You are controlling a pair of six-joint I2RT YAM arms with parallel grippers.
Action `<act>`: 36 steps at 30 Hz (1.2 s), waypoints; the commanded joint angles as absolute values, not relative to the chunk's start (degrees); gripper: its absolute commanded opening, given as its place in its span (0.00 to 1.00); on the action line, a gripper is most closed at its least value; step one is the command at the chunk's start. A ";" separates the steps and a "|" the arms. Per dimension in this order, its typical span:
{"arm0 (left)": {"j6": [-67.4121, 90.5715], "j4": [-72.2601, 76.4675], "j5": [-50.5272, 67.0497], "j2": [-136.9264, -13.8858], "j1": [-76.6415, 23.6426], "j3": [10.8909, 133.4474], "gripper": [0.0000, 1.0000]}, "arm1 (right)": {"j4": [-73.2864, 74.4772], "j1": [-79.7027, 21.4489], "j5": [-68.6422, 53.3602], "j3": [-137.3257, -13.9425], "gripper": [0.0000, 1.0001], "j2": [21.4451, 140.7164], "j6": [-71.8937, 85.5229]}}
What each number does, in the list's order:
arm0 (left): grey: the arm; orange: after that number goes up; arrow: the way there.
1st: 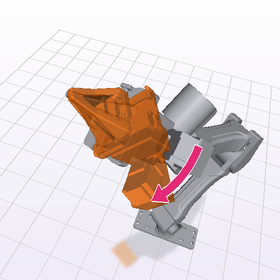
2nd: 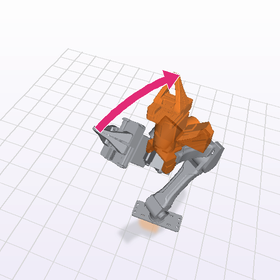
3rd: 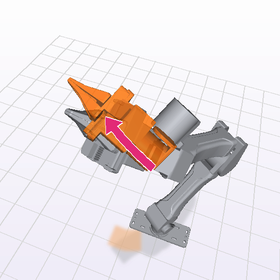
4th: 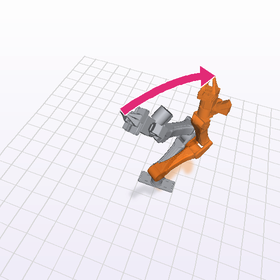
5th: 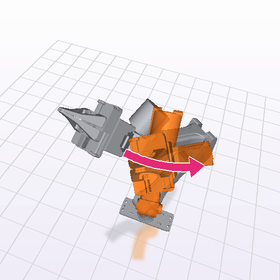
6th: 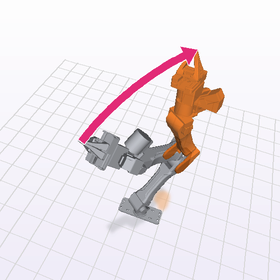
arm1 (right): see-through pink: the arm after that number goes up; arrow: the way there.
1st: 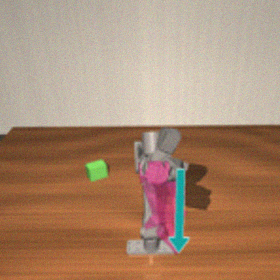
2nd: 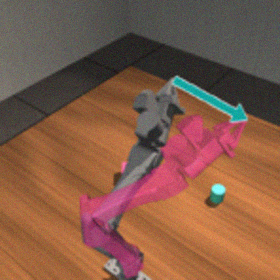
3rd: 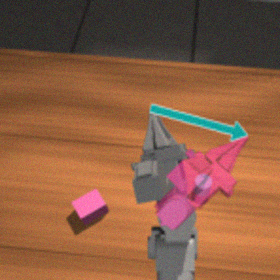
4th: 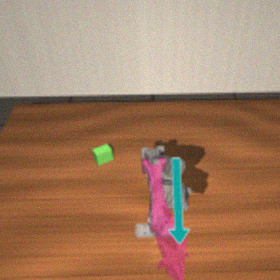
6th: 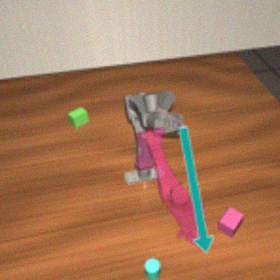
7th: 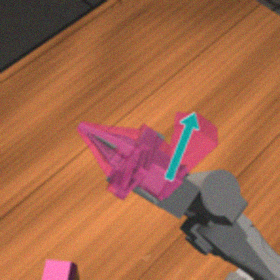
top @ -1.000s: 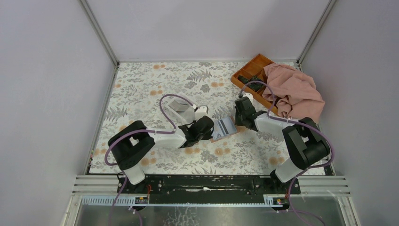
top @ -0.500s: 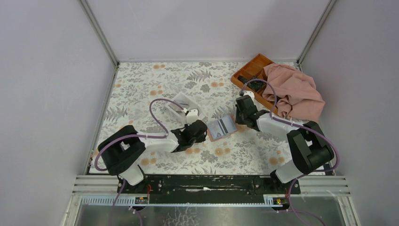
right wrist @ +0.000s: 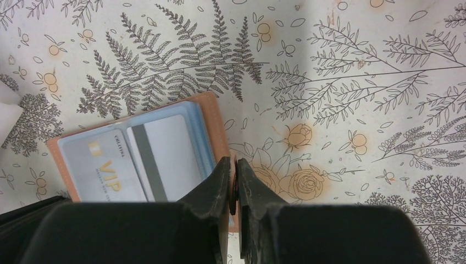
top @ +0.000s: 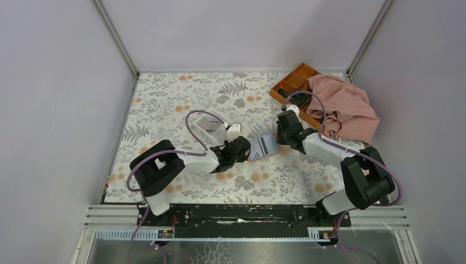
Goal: Put the credit cards into the card holder
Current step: Close the card holder at the center of the board.
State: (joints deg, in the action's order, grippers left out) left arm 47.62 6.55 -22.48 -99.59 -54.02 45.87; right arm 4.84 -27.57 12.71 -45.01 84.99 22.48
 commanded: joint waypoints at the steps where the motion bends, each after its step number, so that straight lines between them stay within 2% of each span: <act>1: 45.97 4.34 -20.72 -105.01 -54.78 45.35 0.18 | 5.56 -27.35 12.04 -47.32 0.03 82.44 22.27; 16: 46.40 9.59 -20.57 -105.21 -55.87 44.35 0.20 | 8.33 -32.69 10.46 -50.54 0.01 78.20 24.21; 23: 46.82 10.28 -20.05 -105.37 -56.06 44.51 0.20 | 8.35 -39.13 12.06 -52.86 0.01 81.16 26.33; 36: 47.87 11.66 -20.02 -104.65 -56.07 42.37 0.20 | 3.53 -44.47 11.84 -50.57 0.01 86.65 30.54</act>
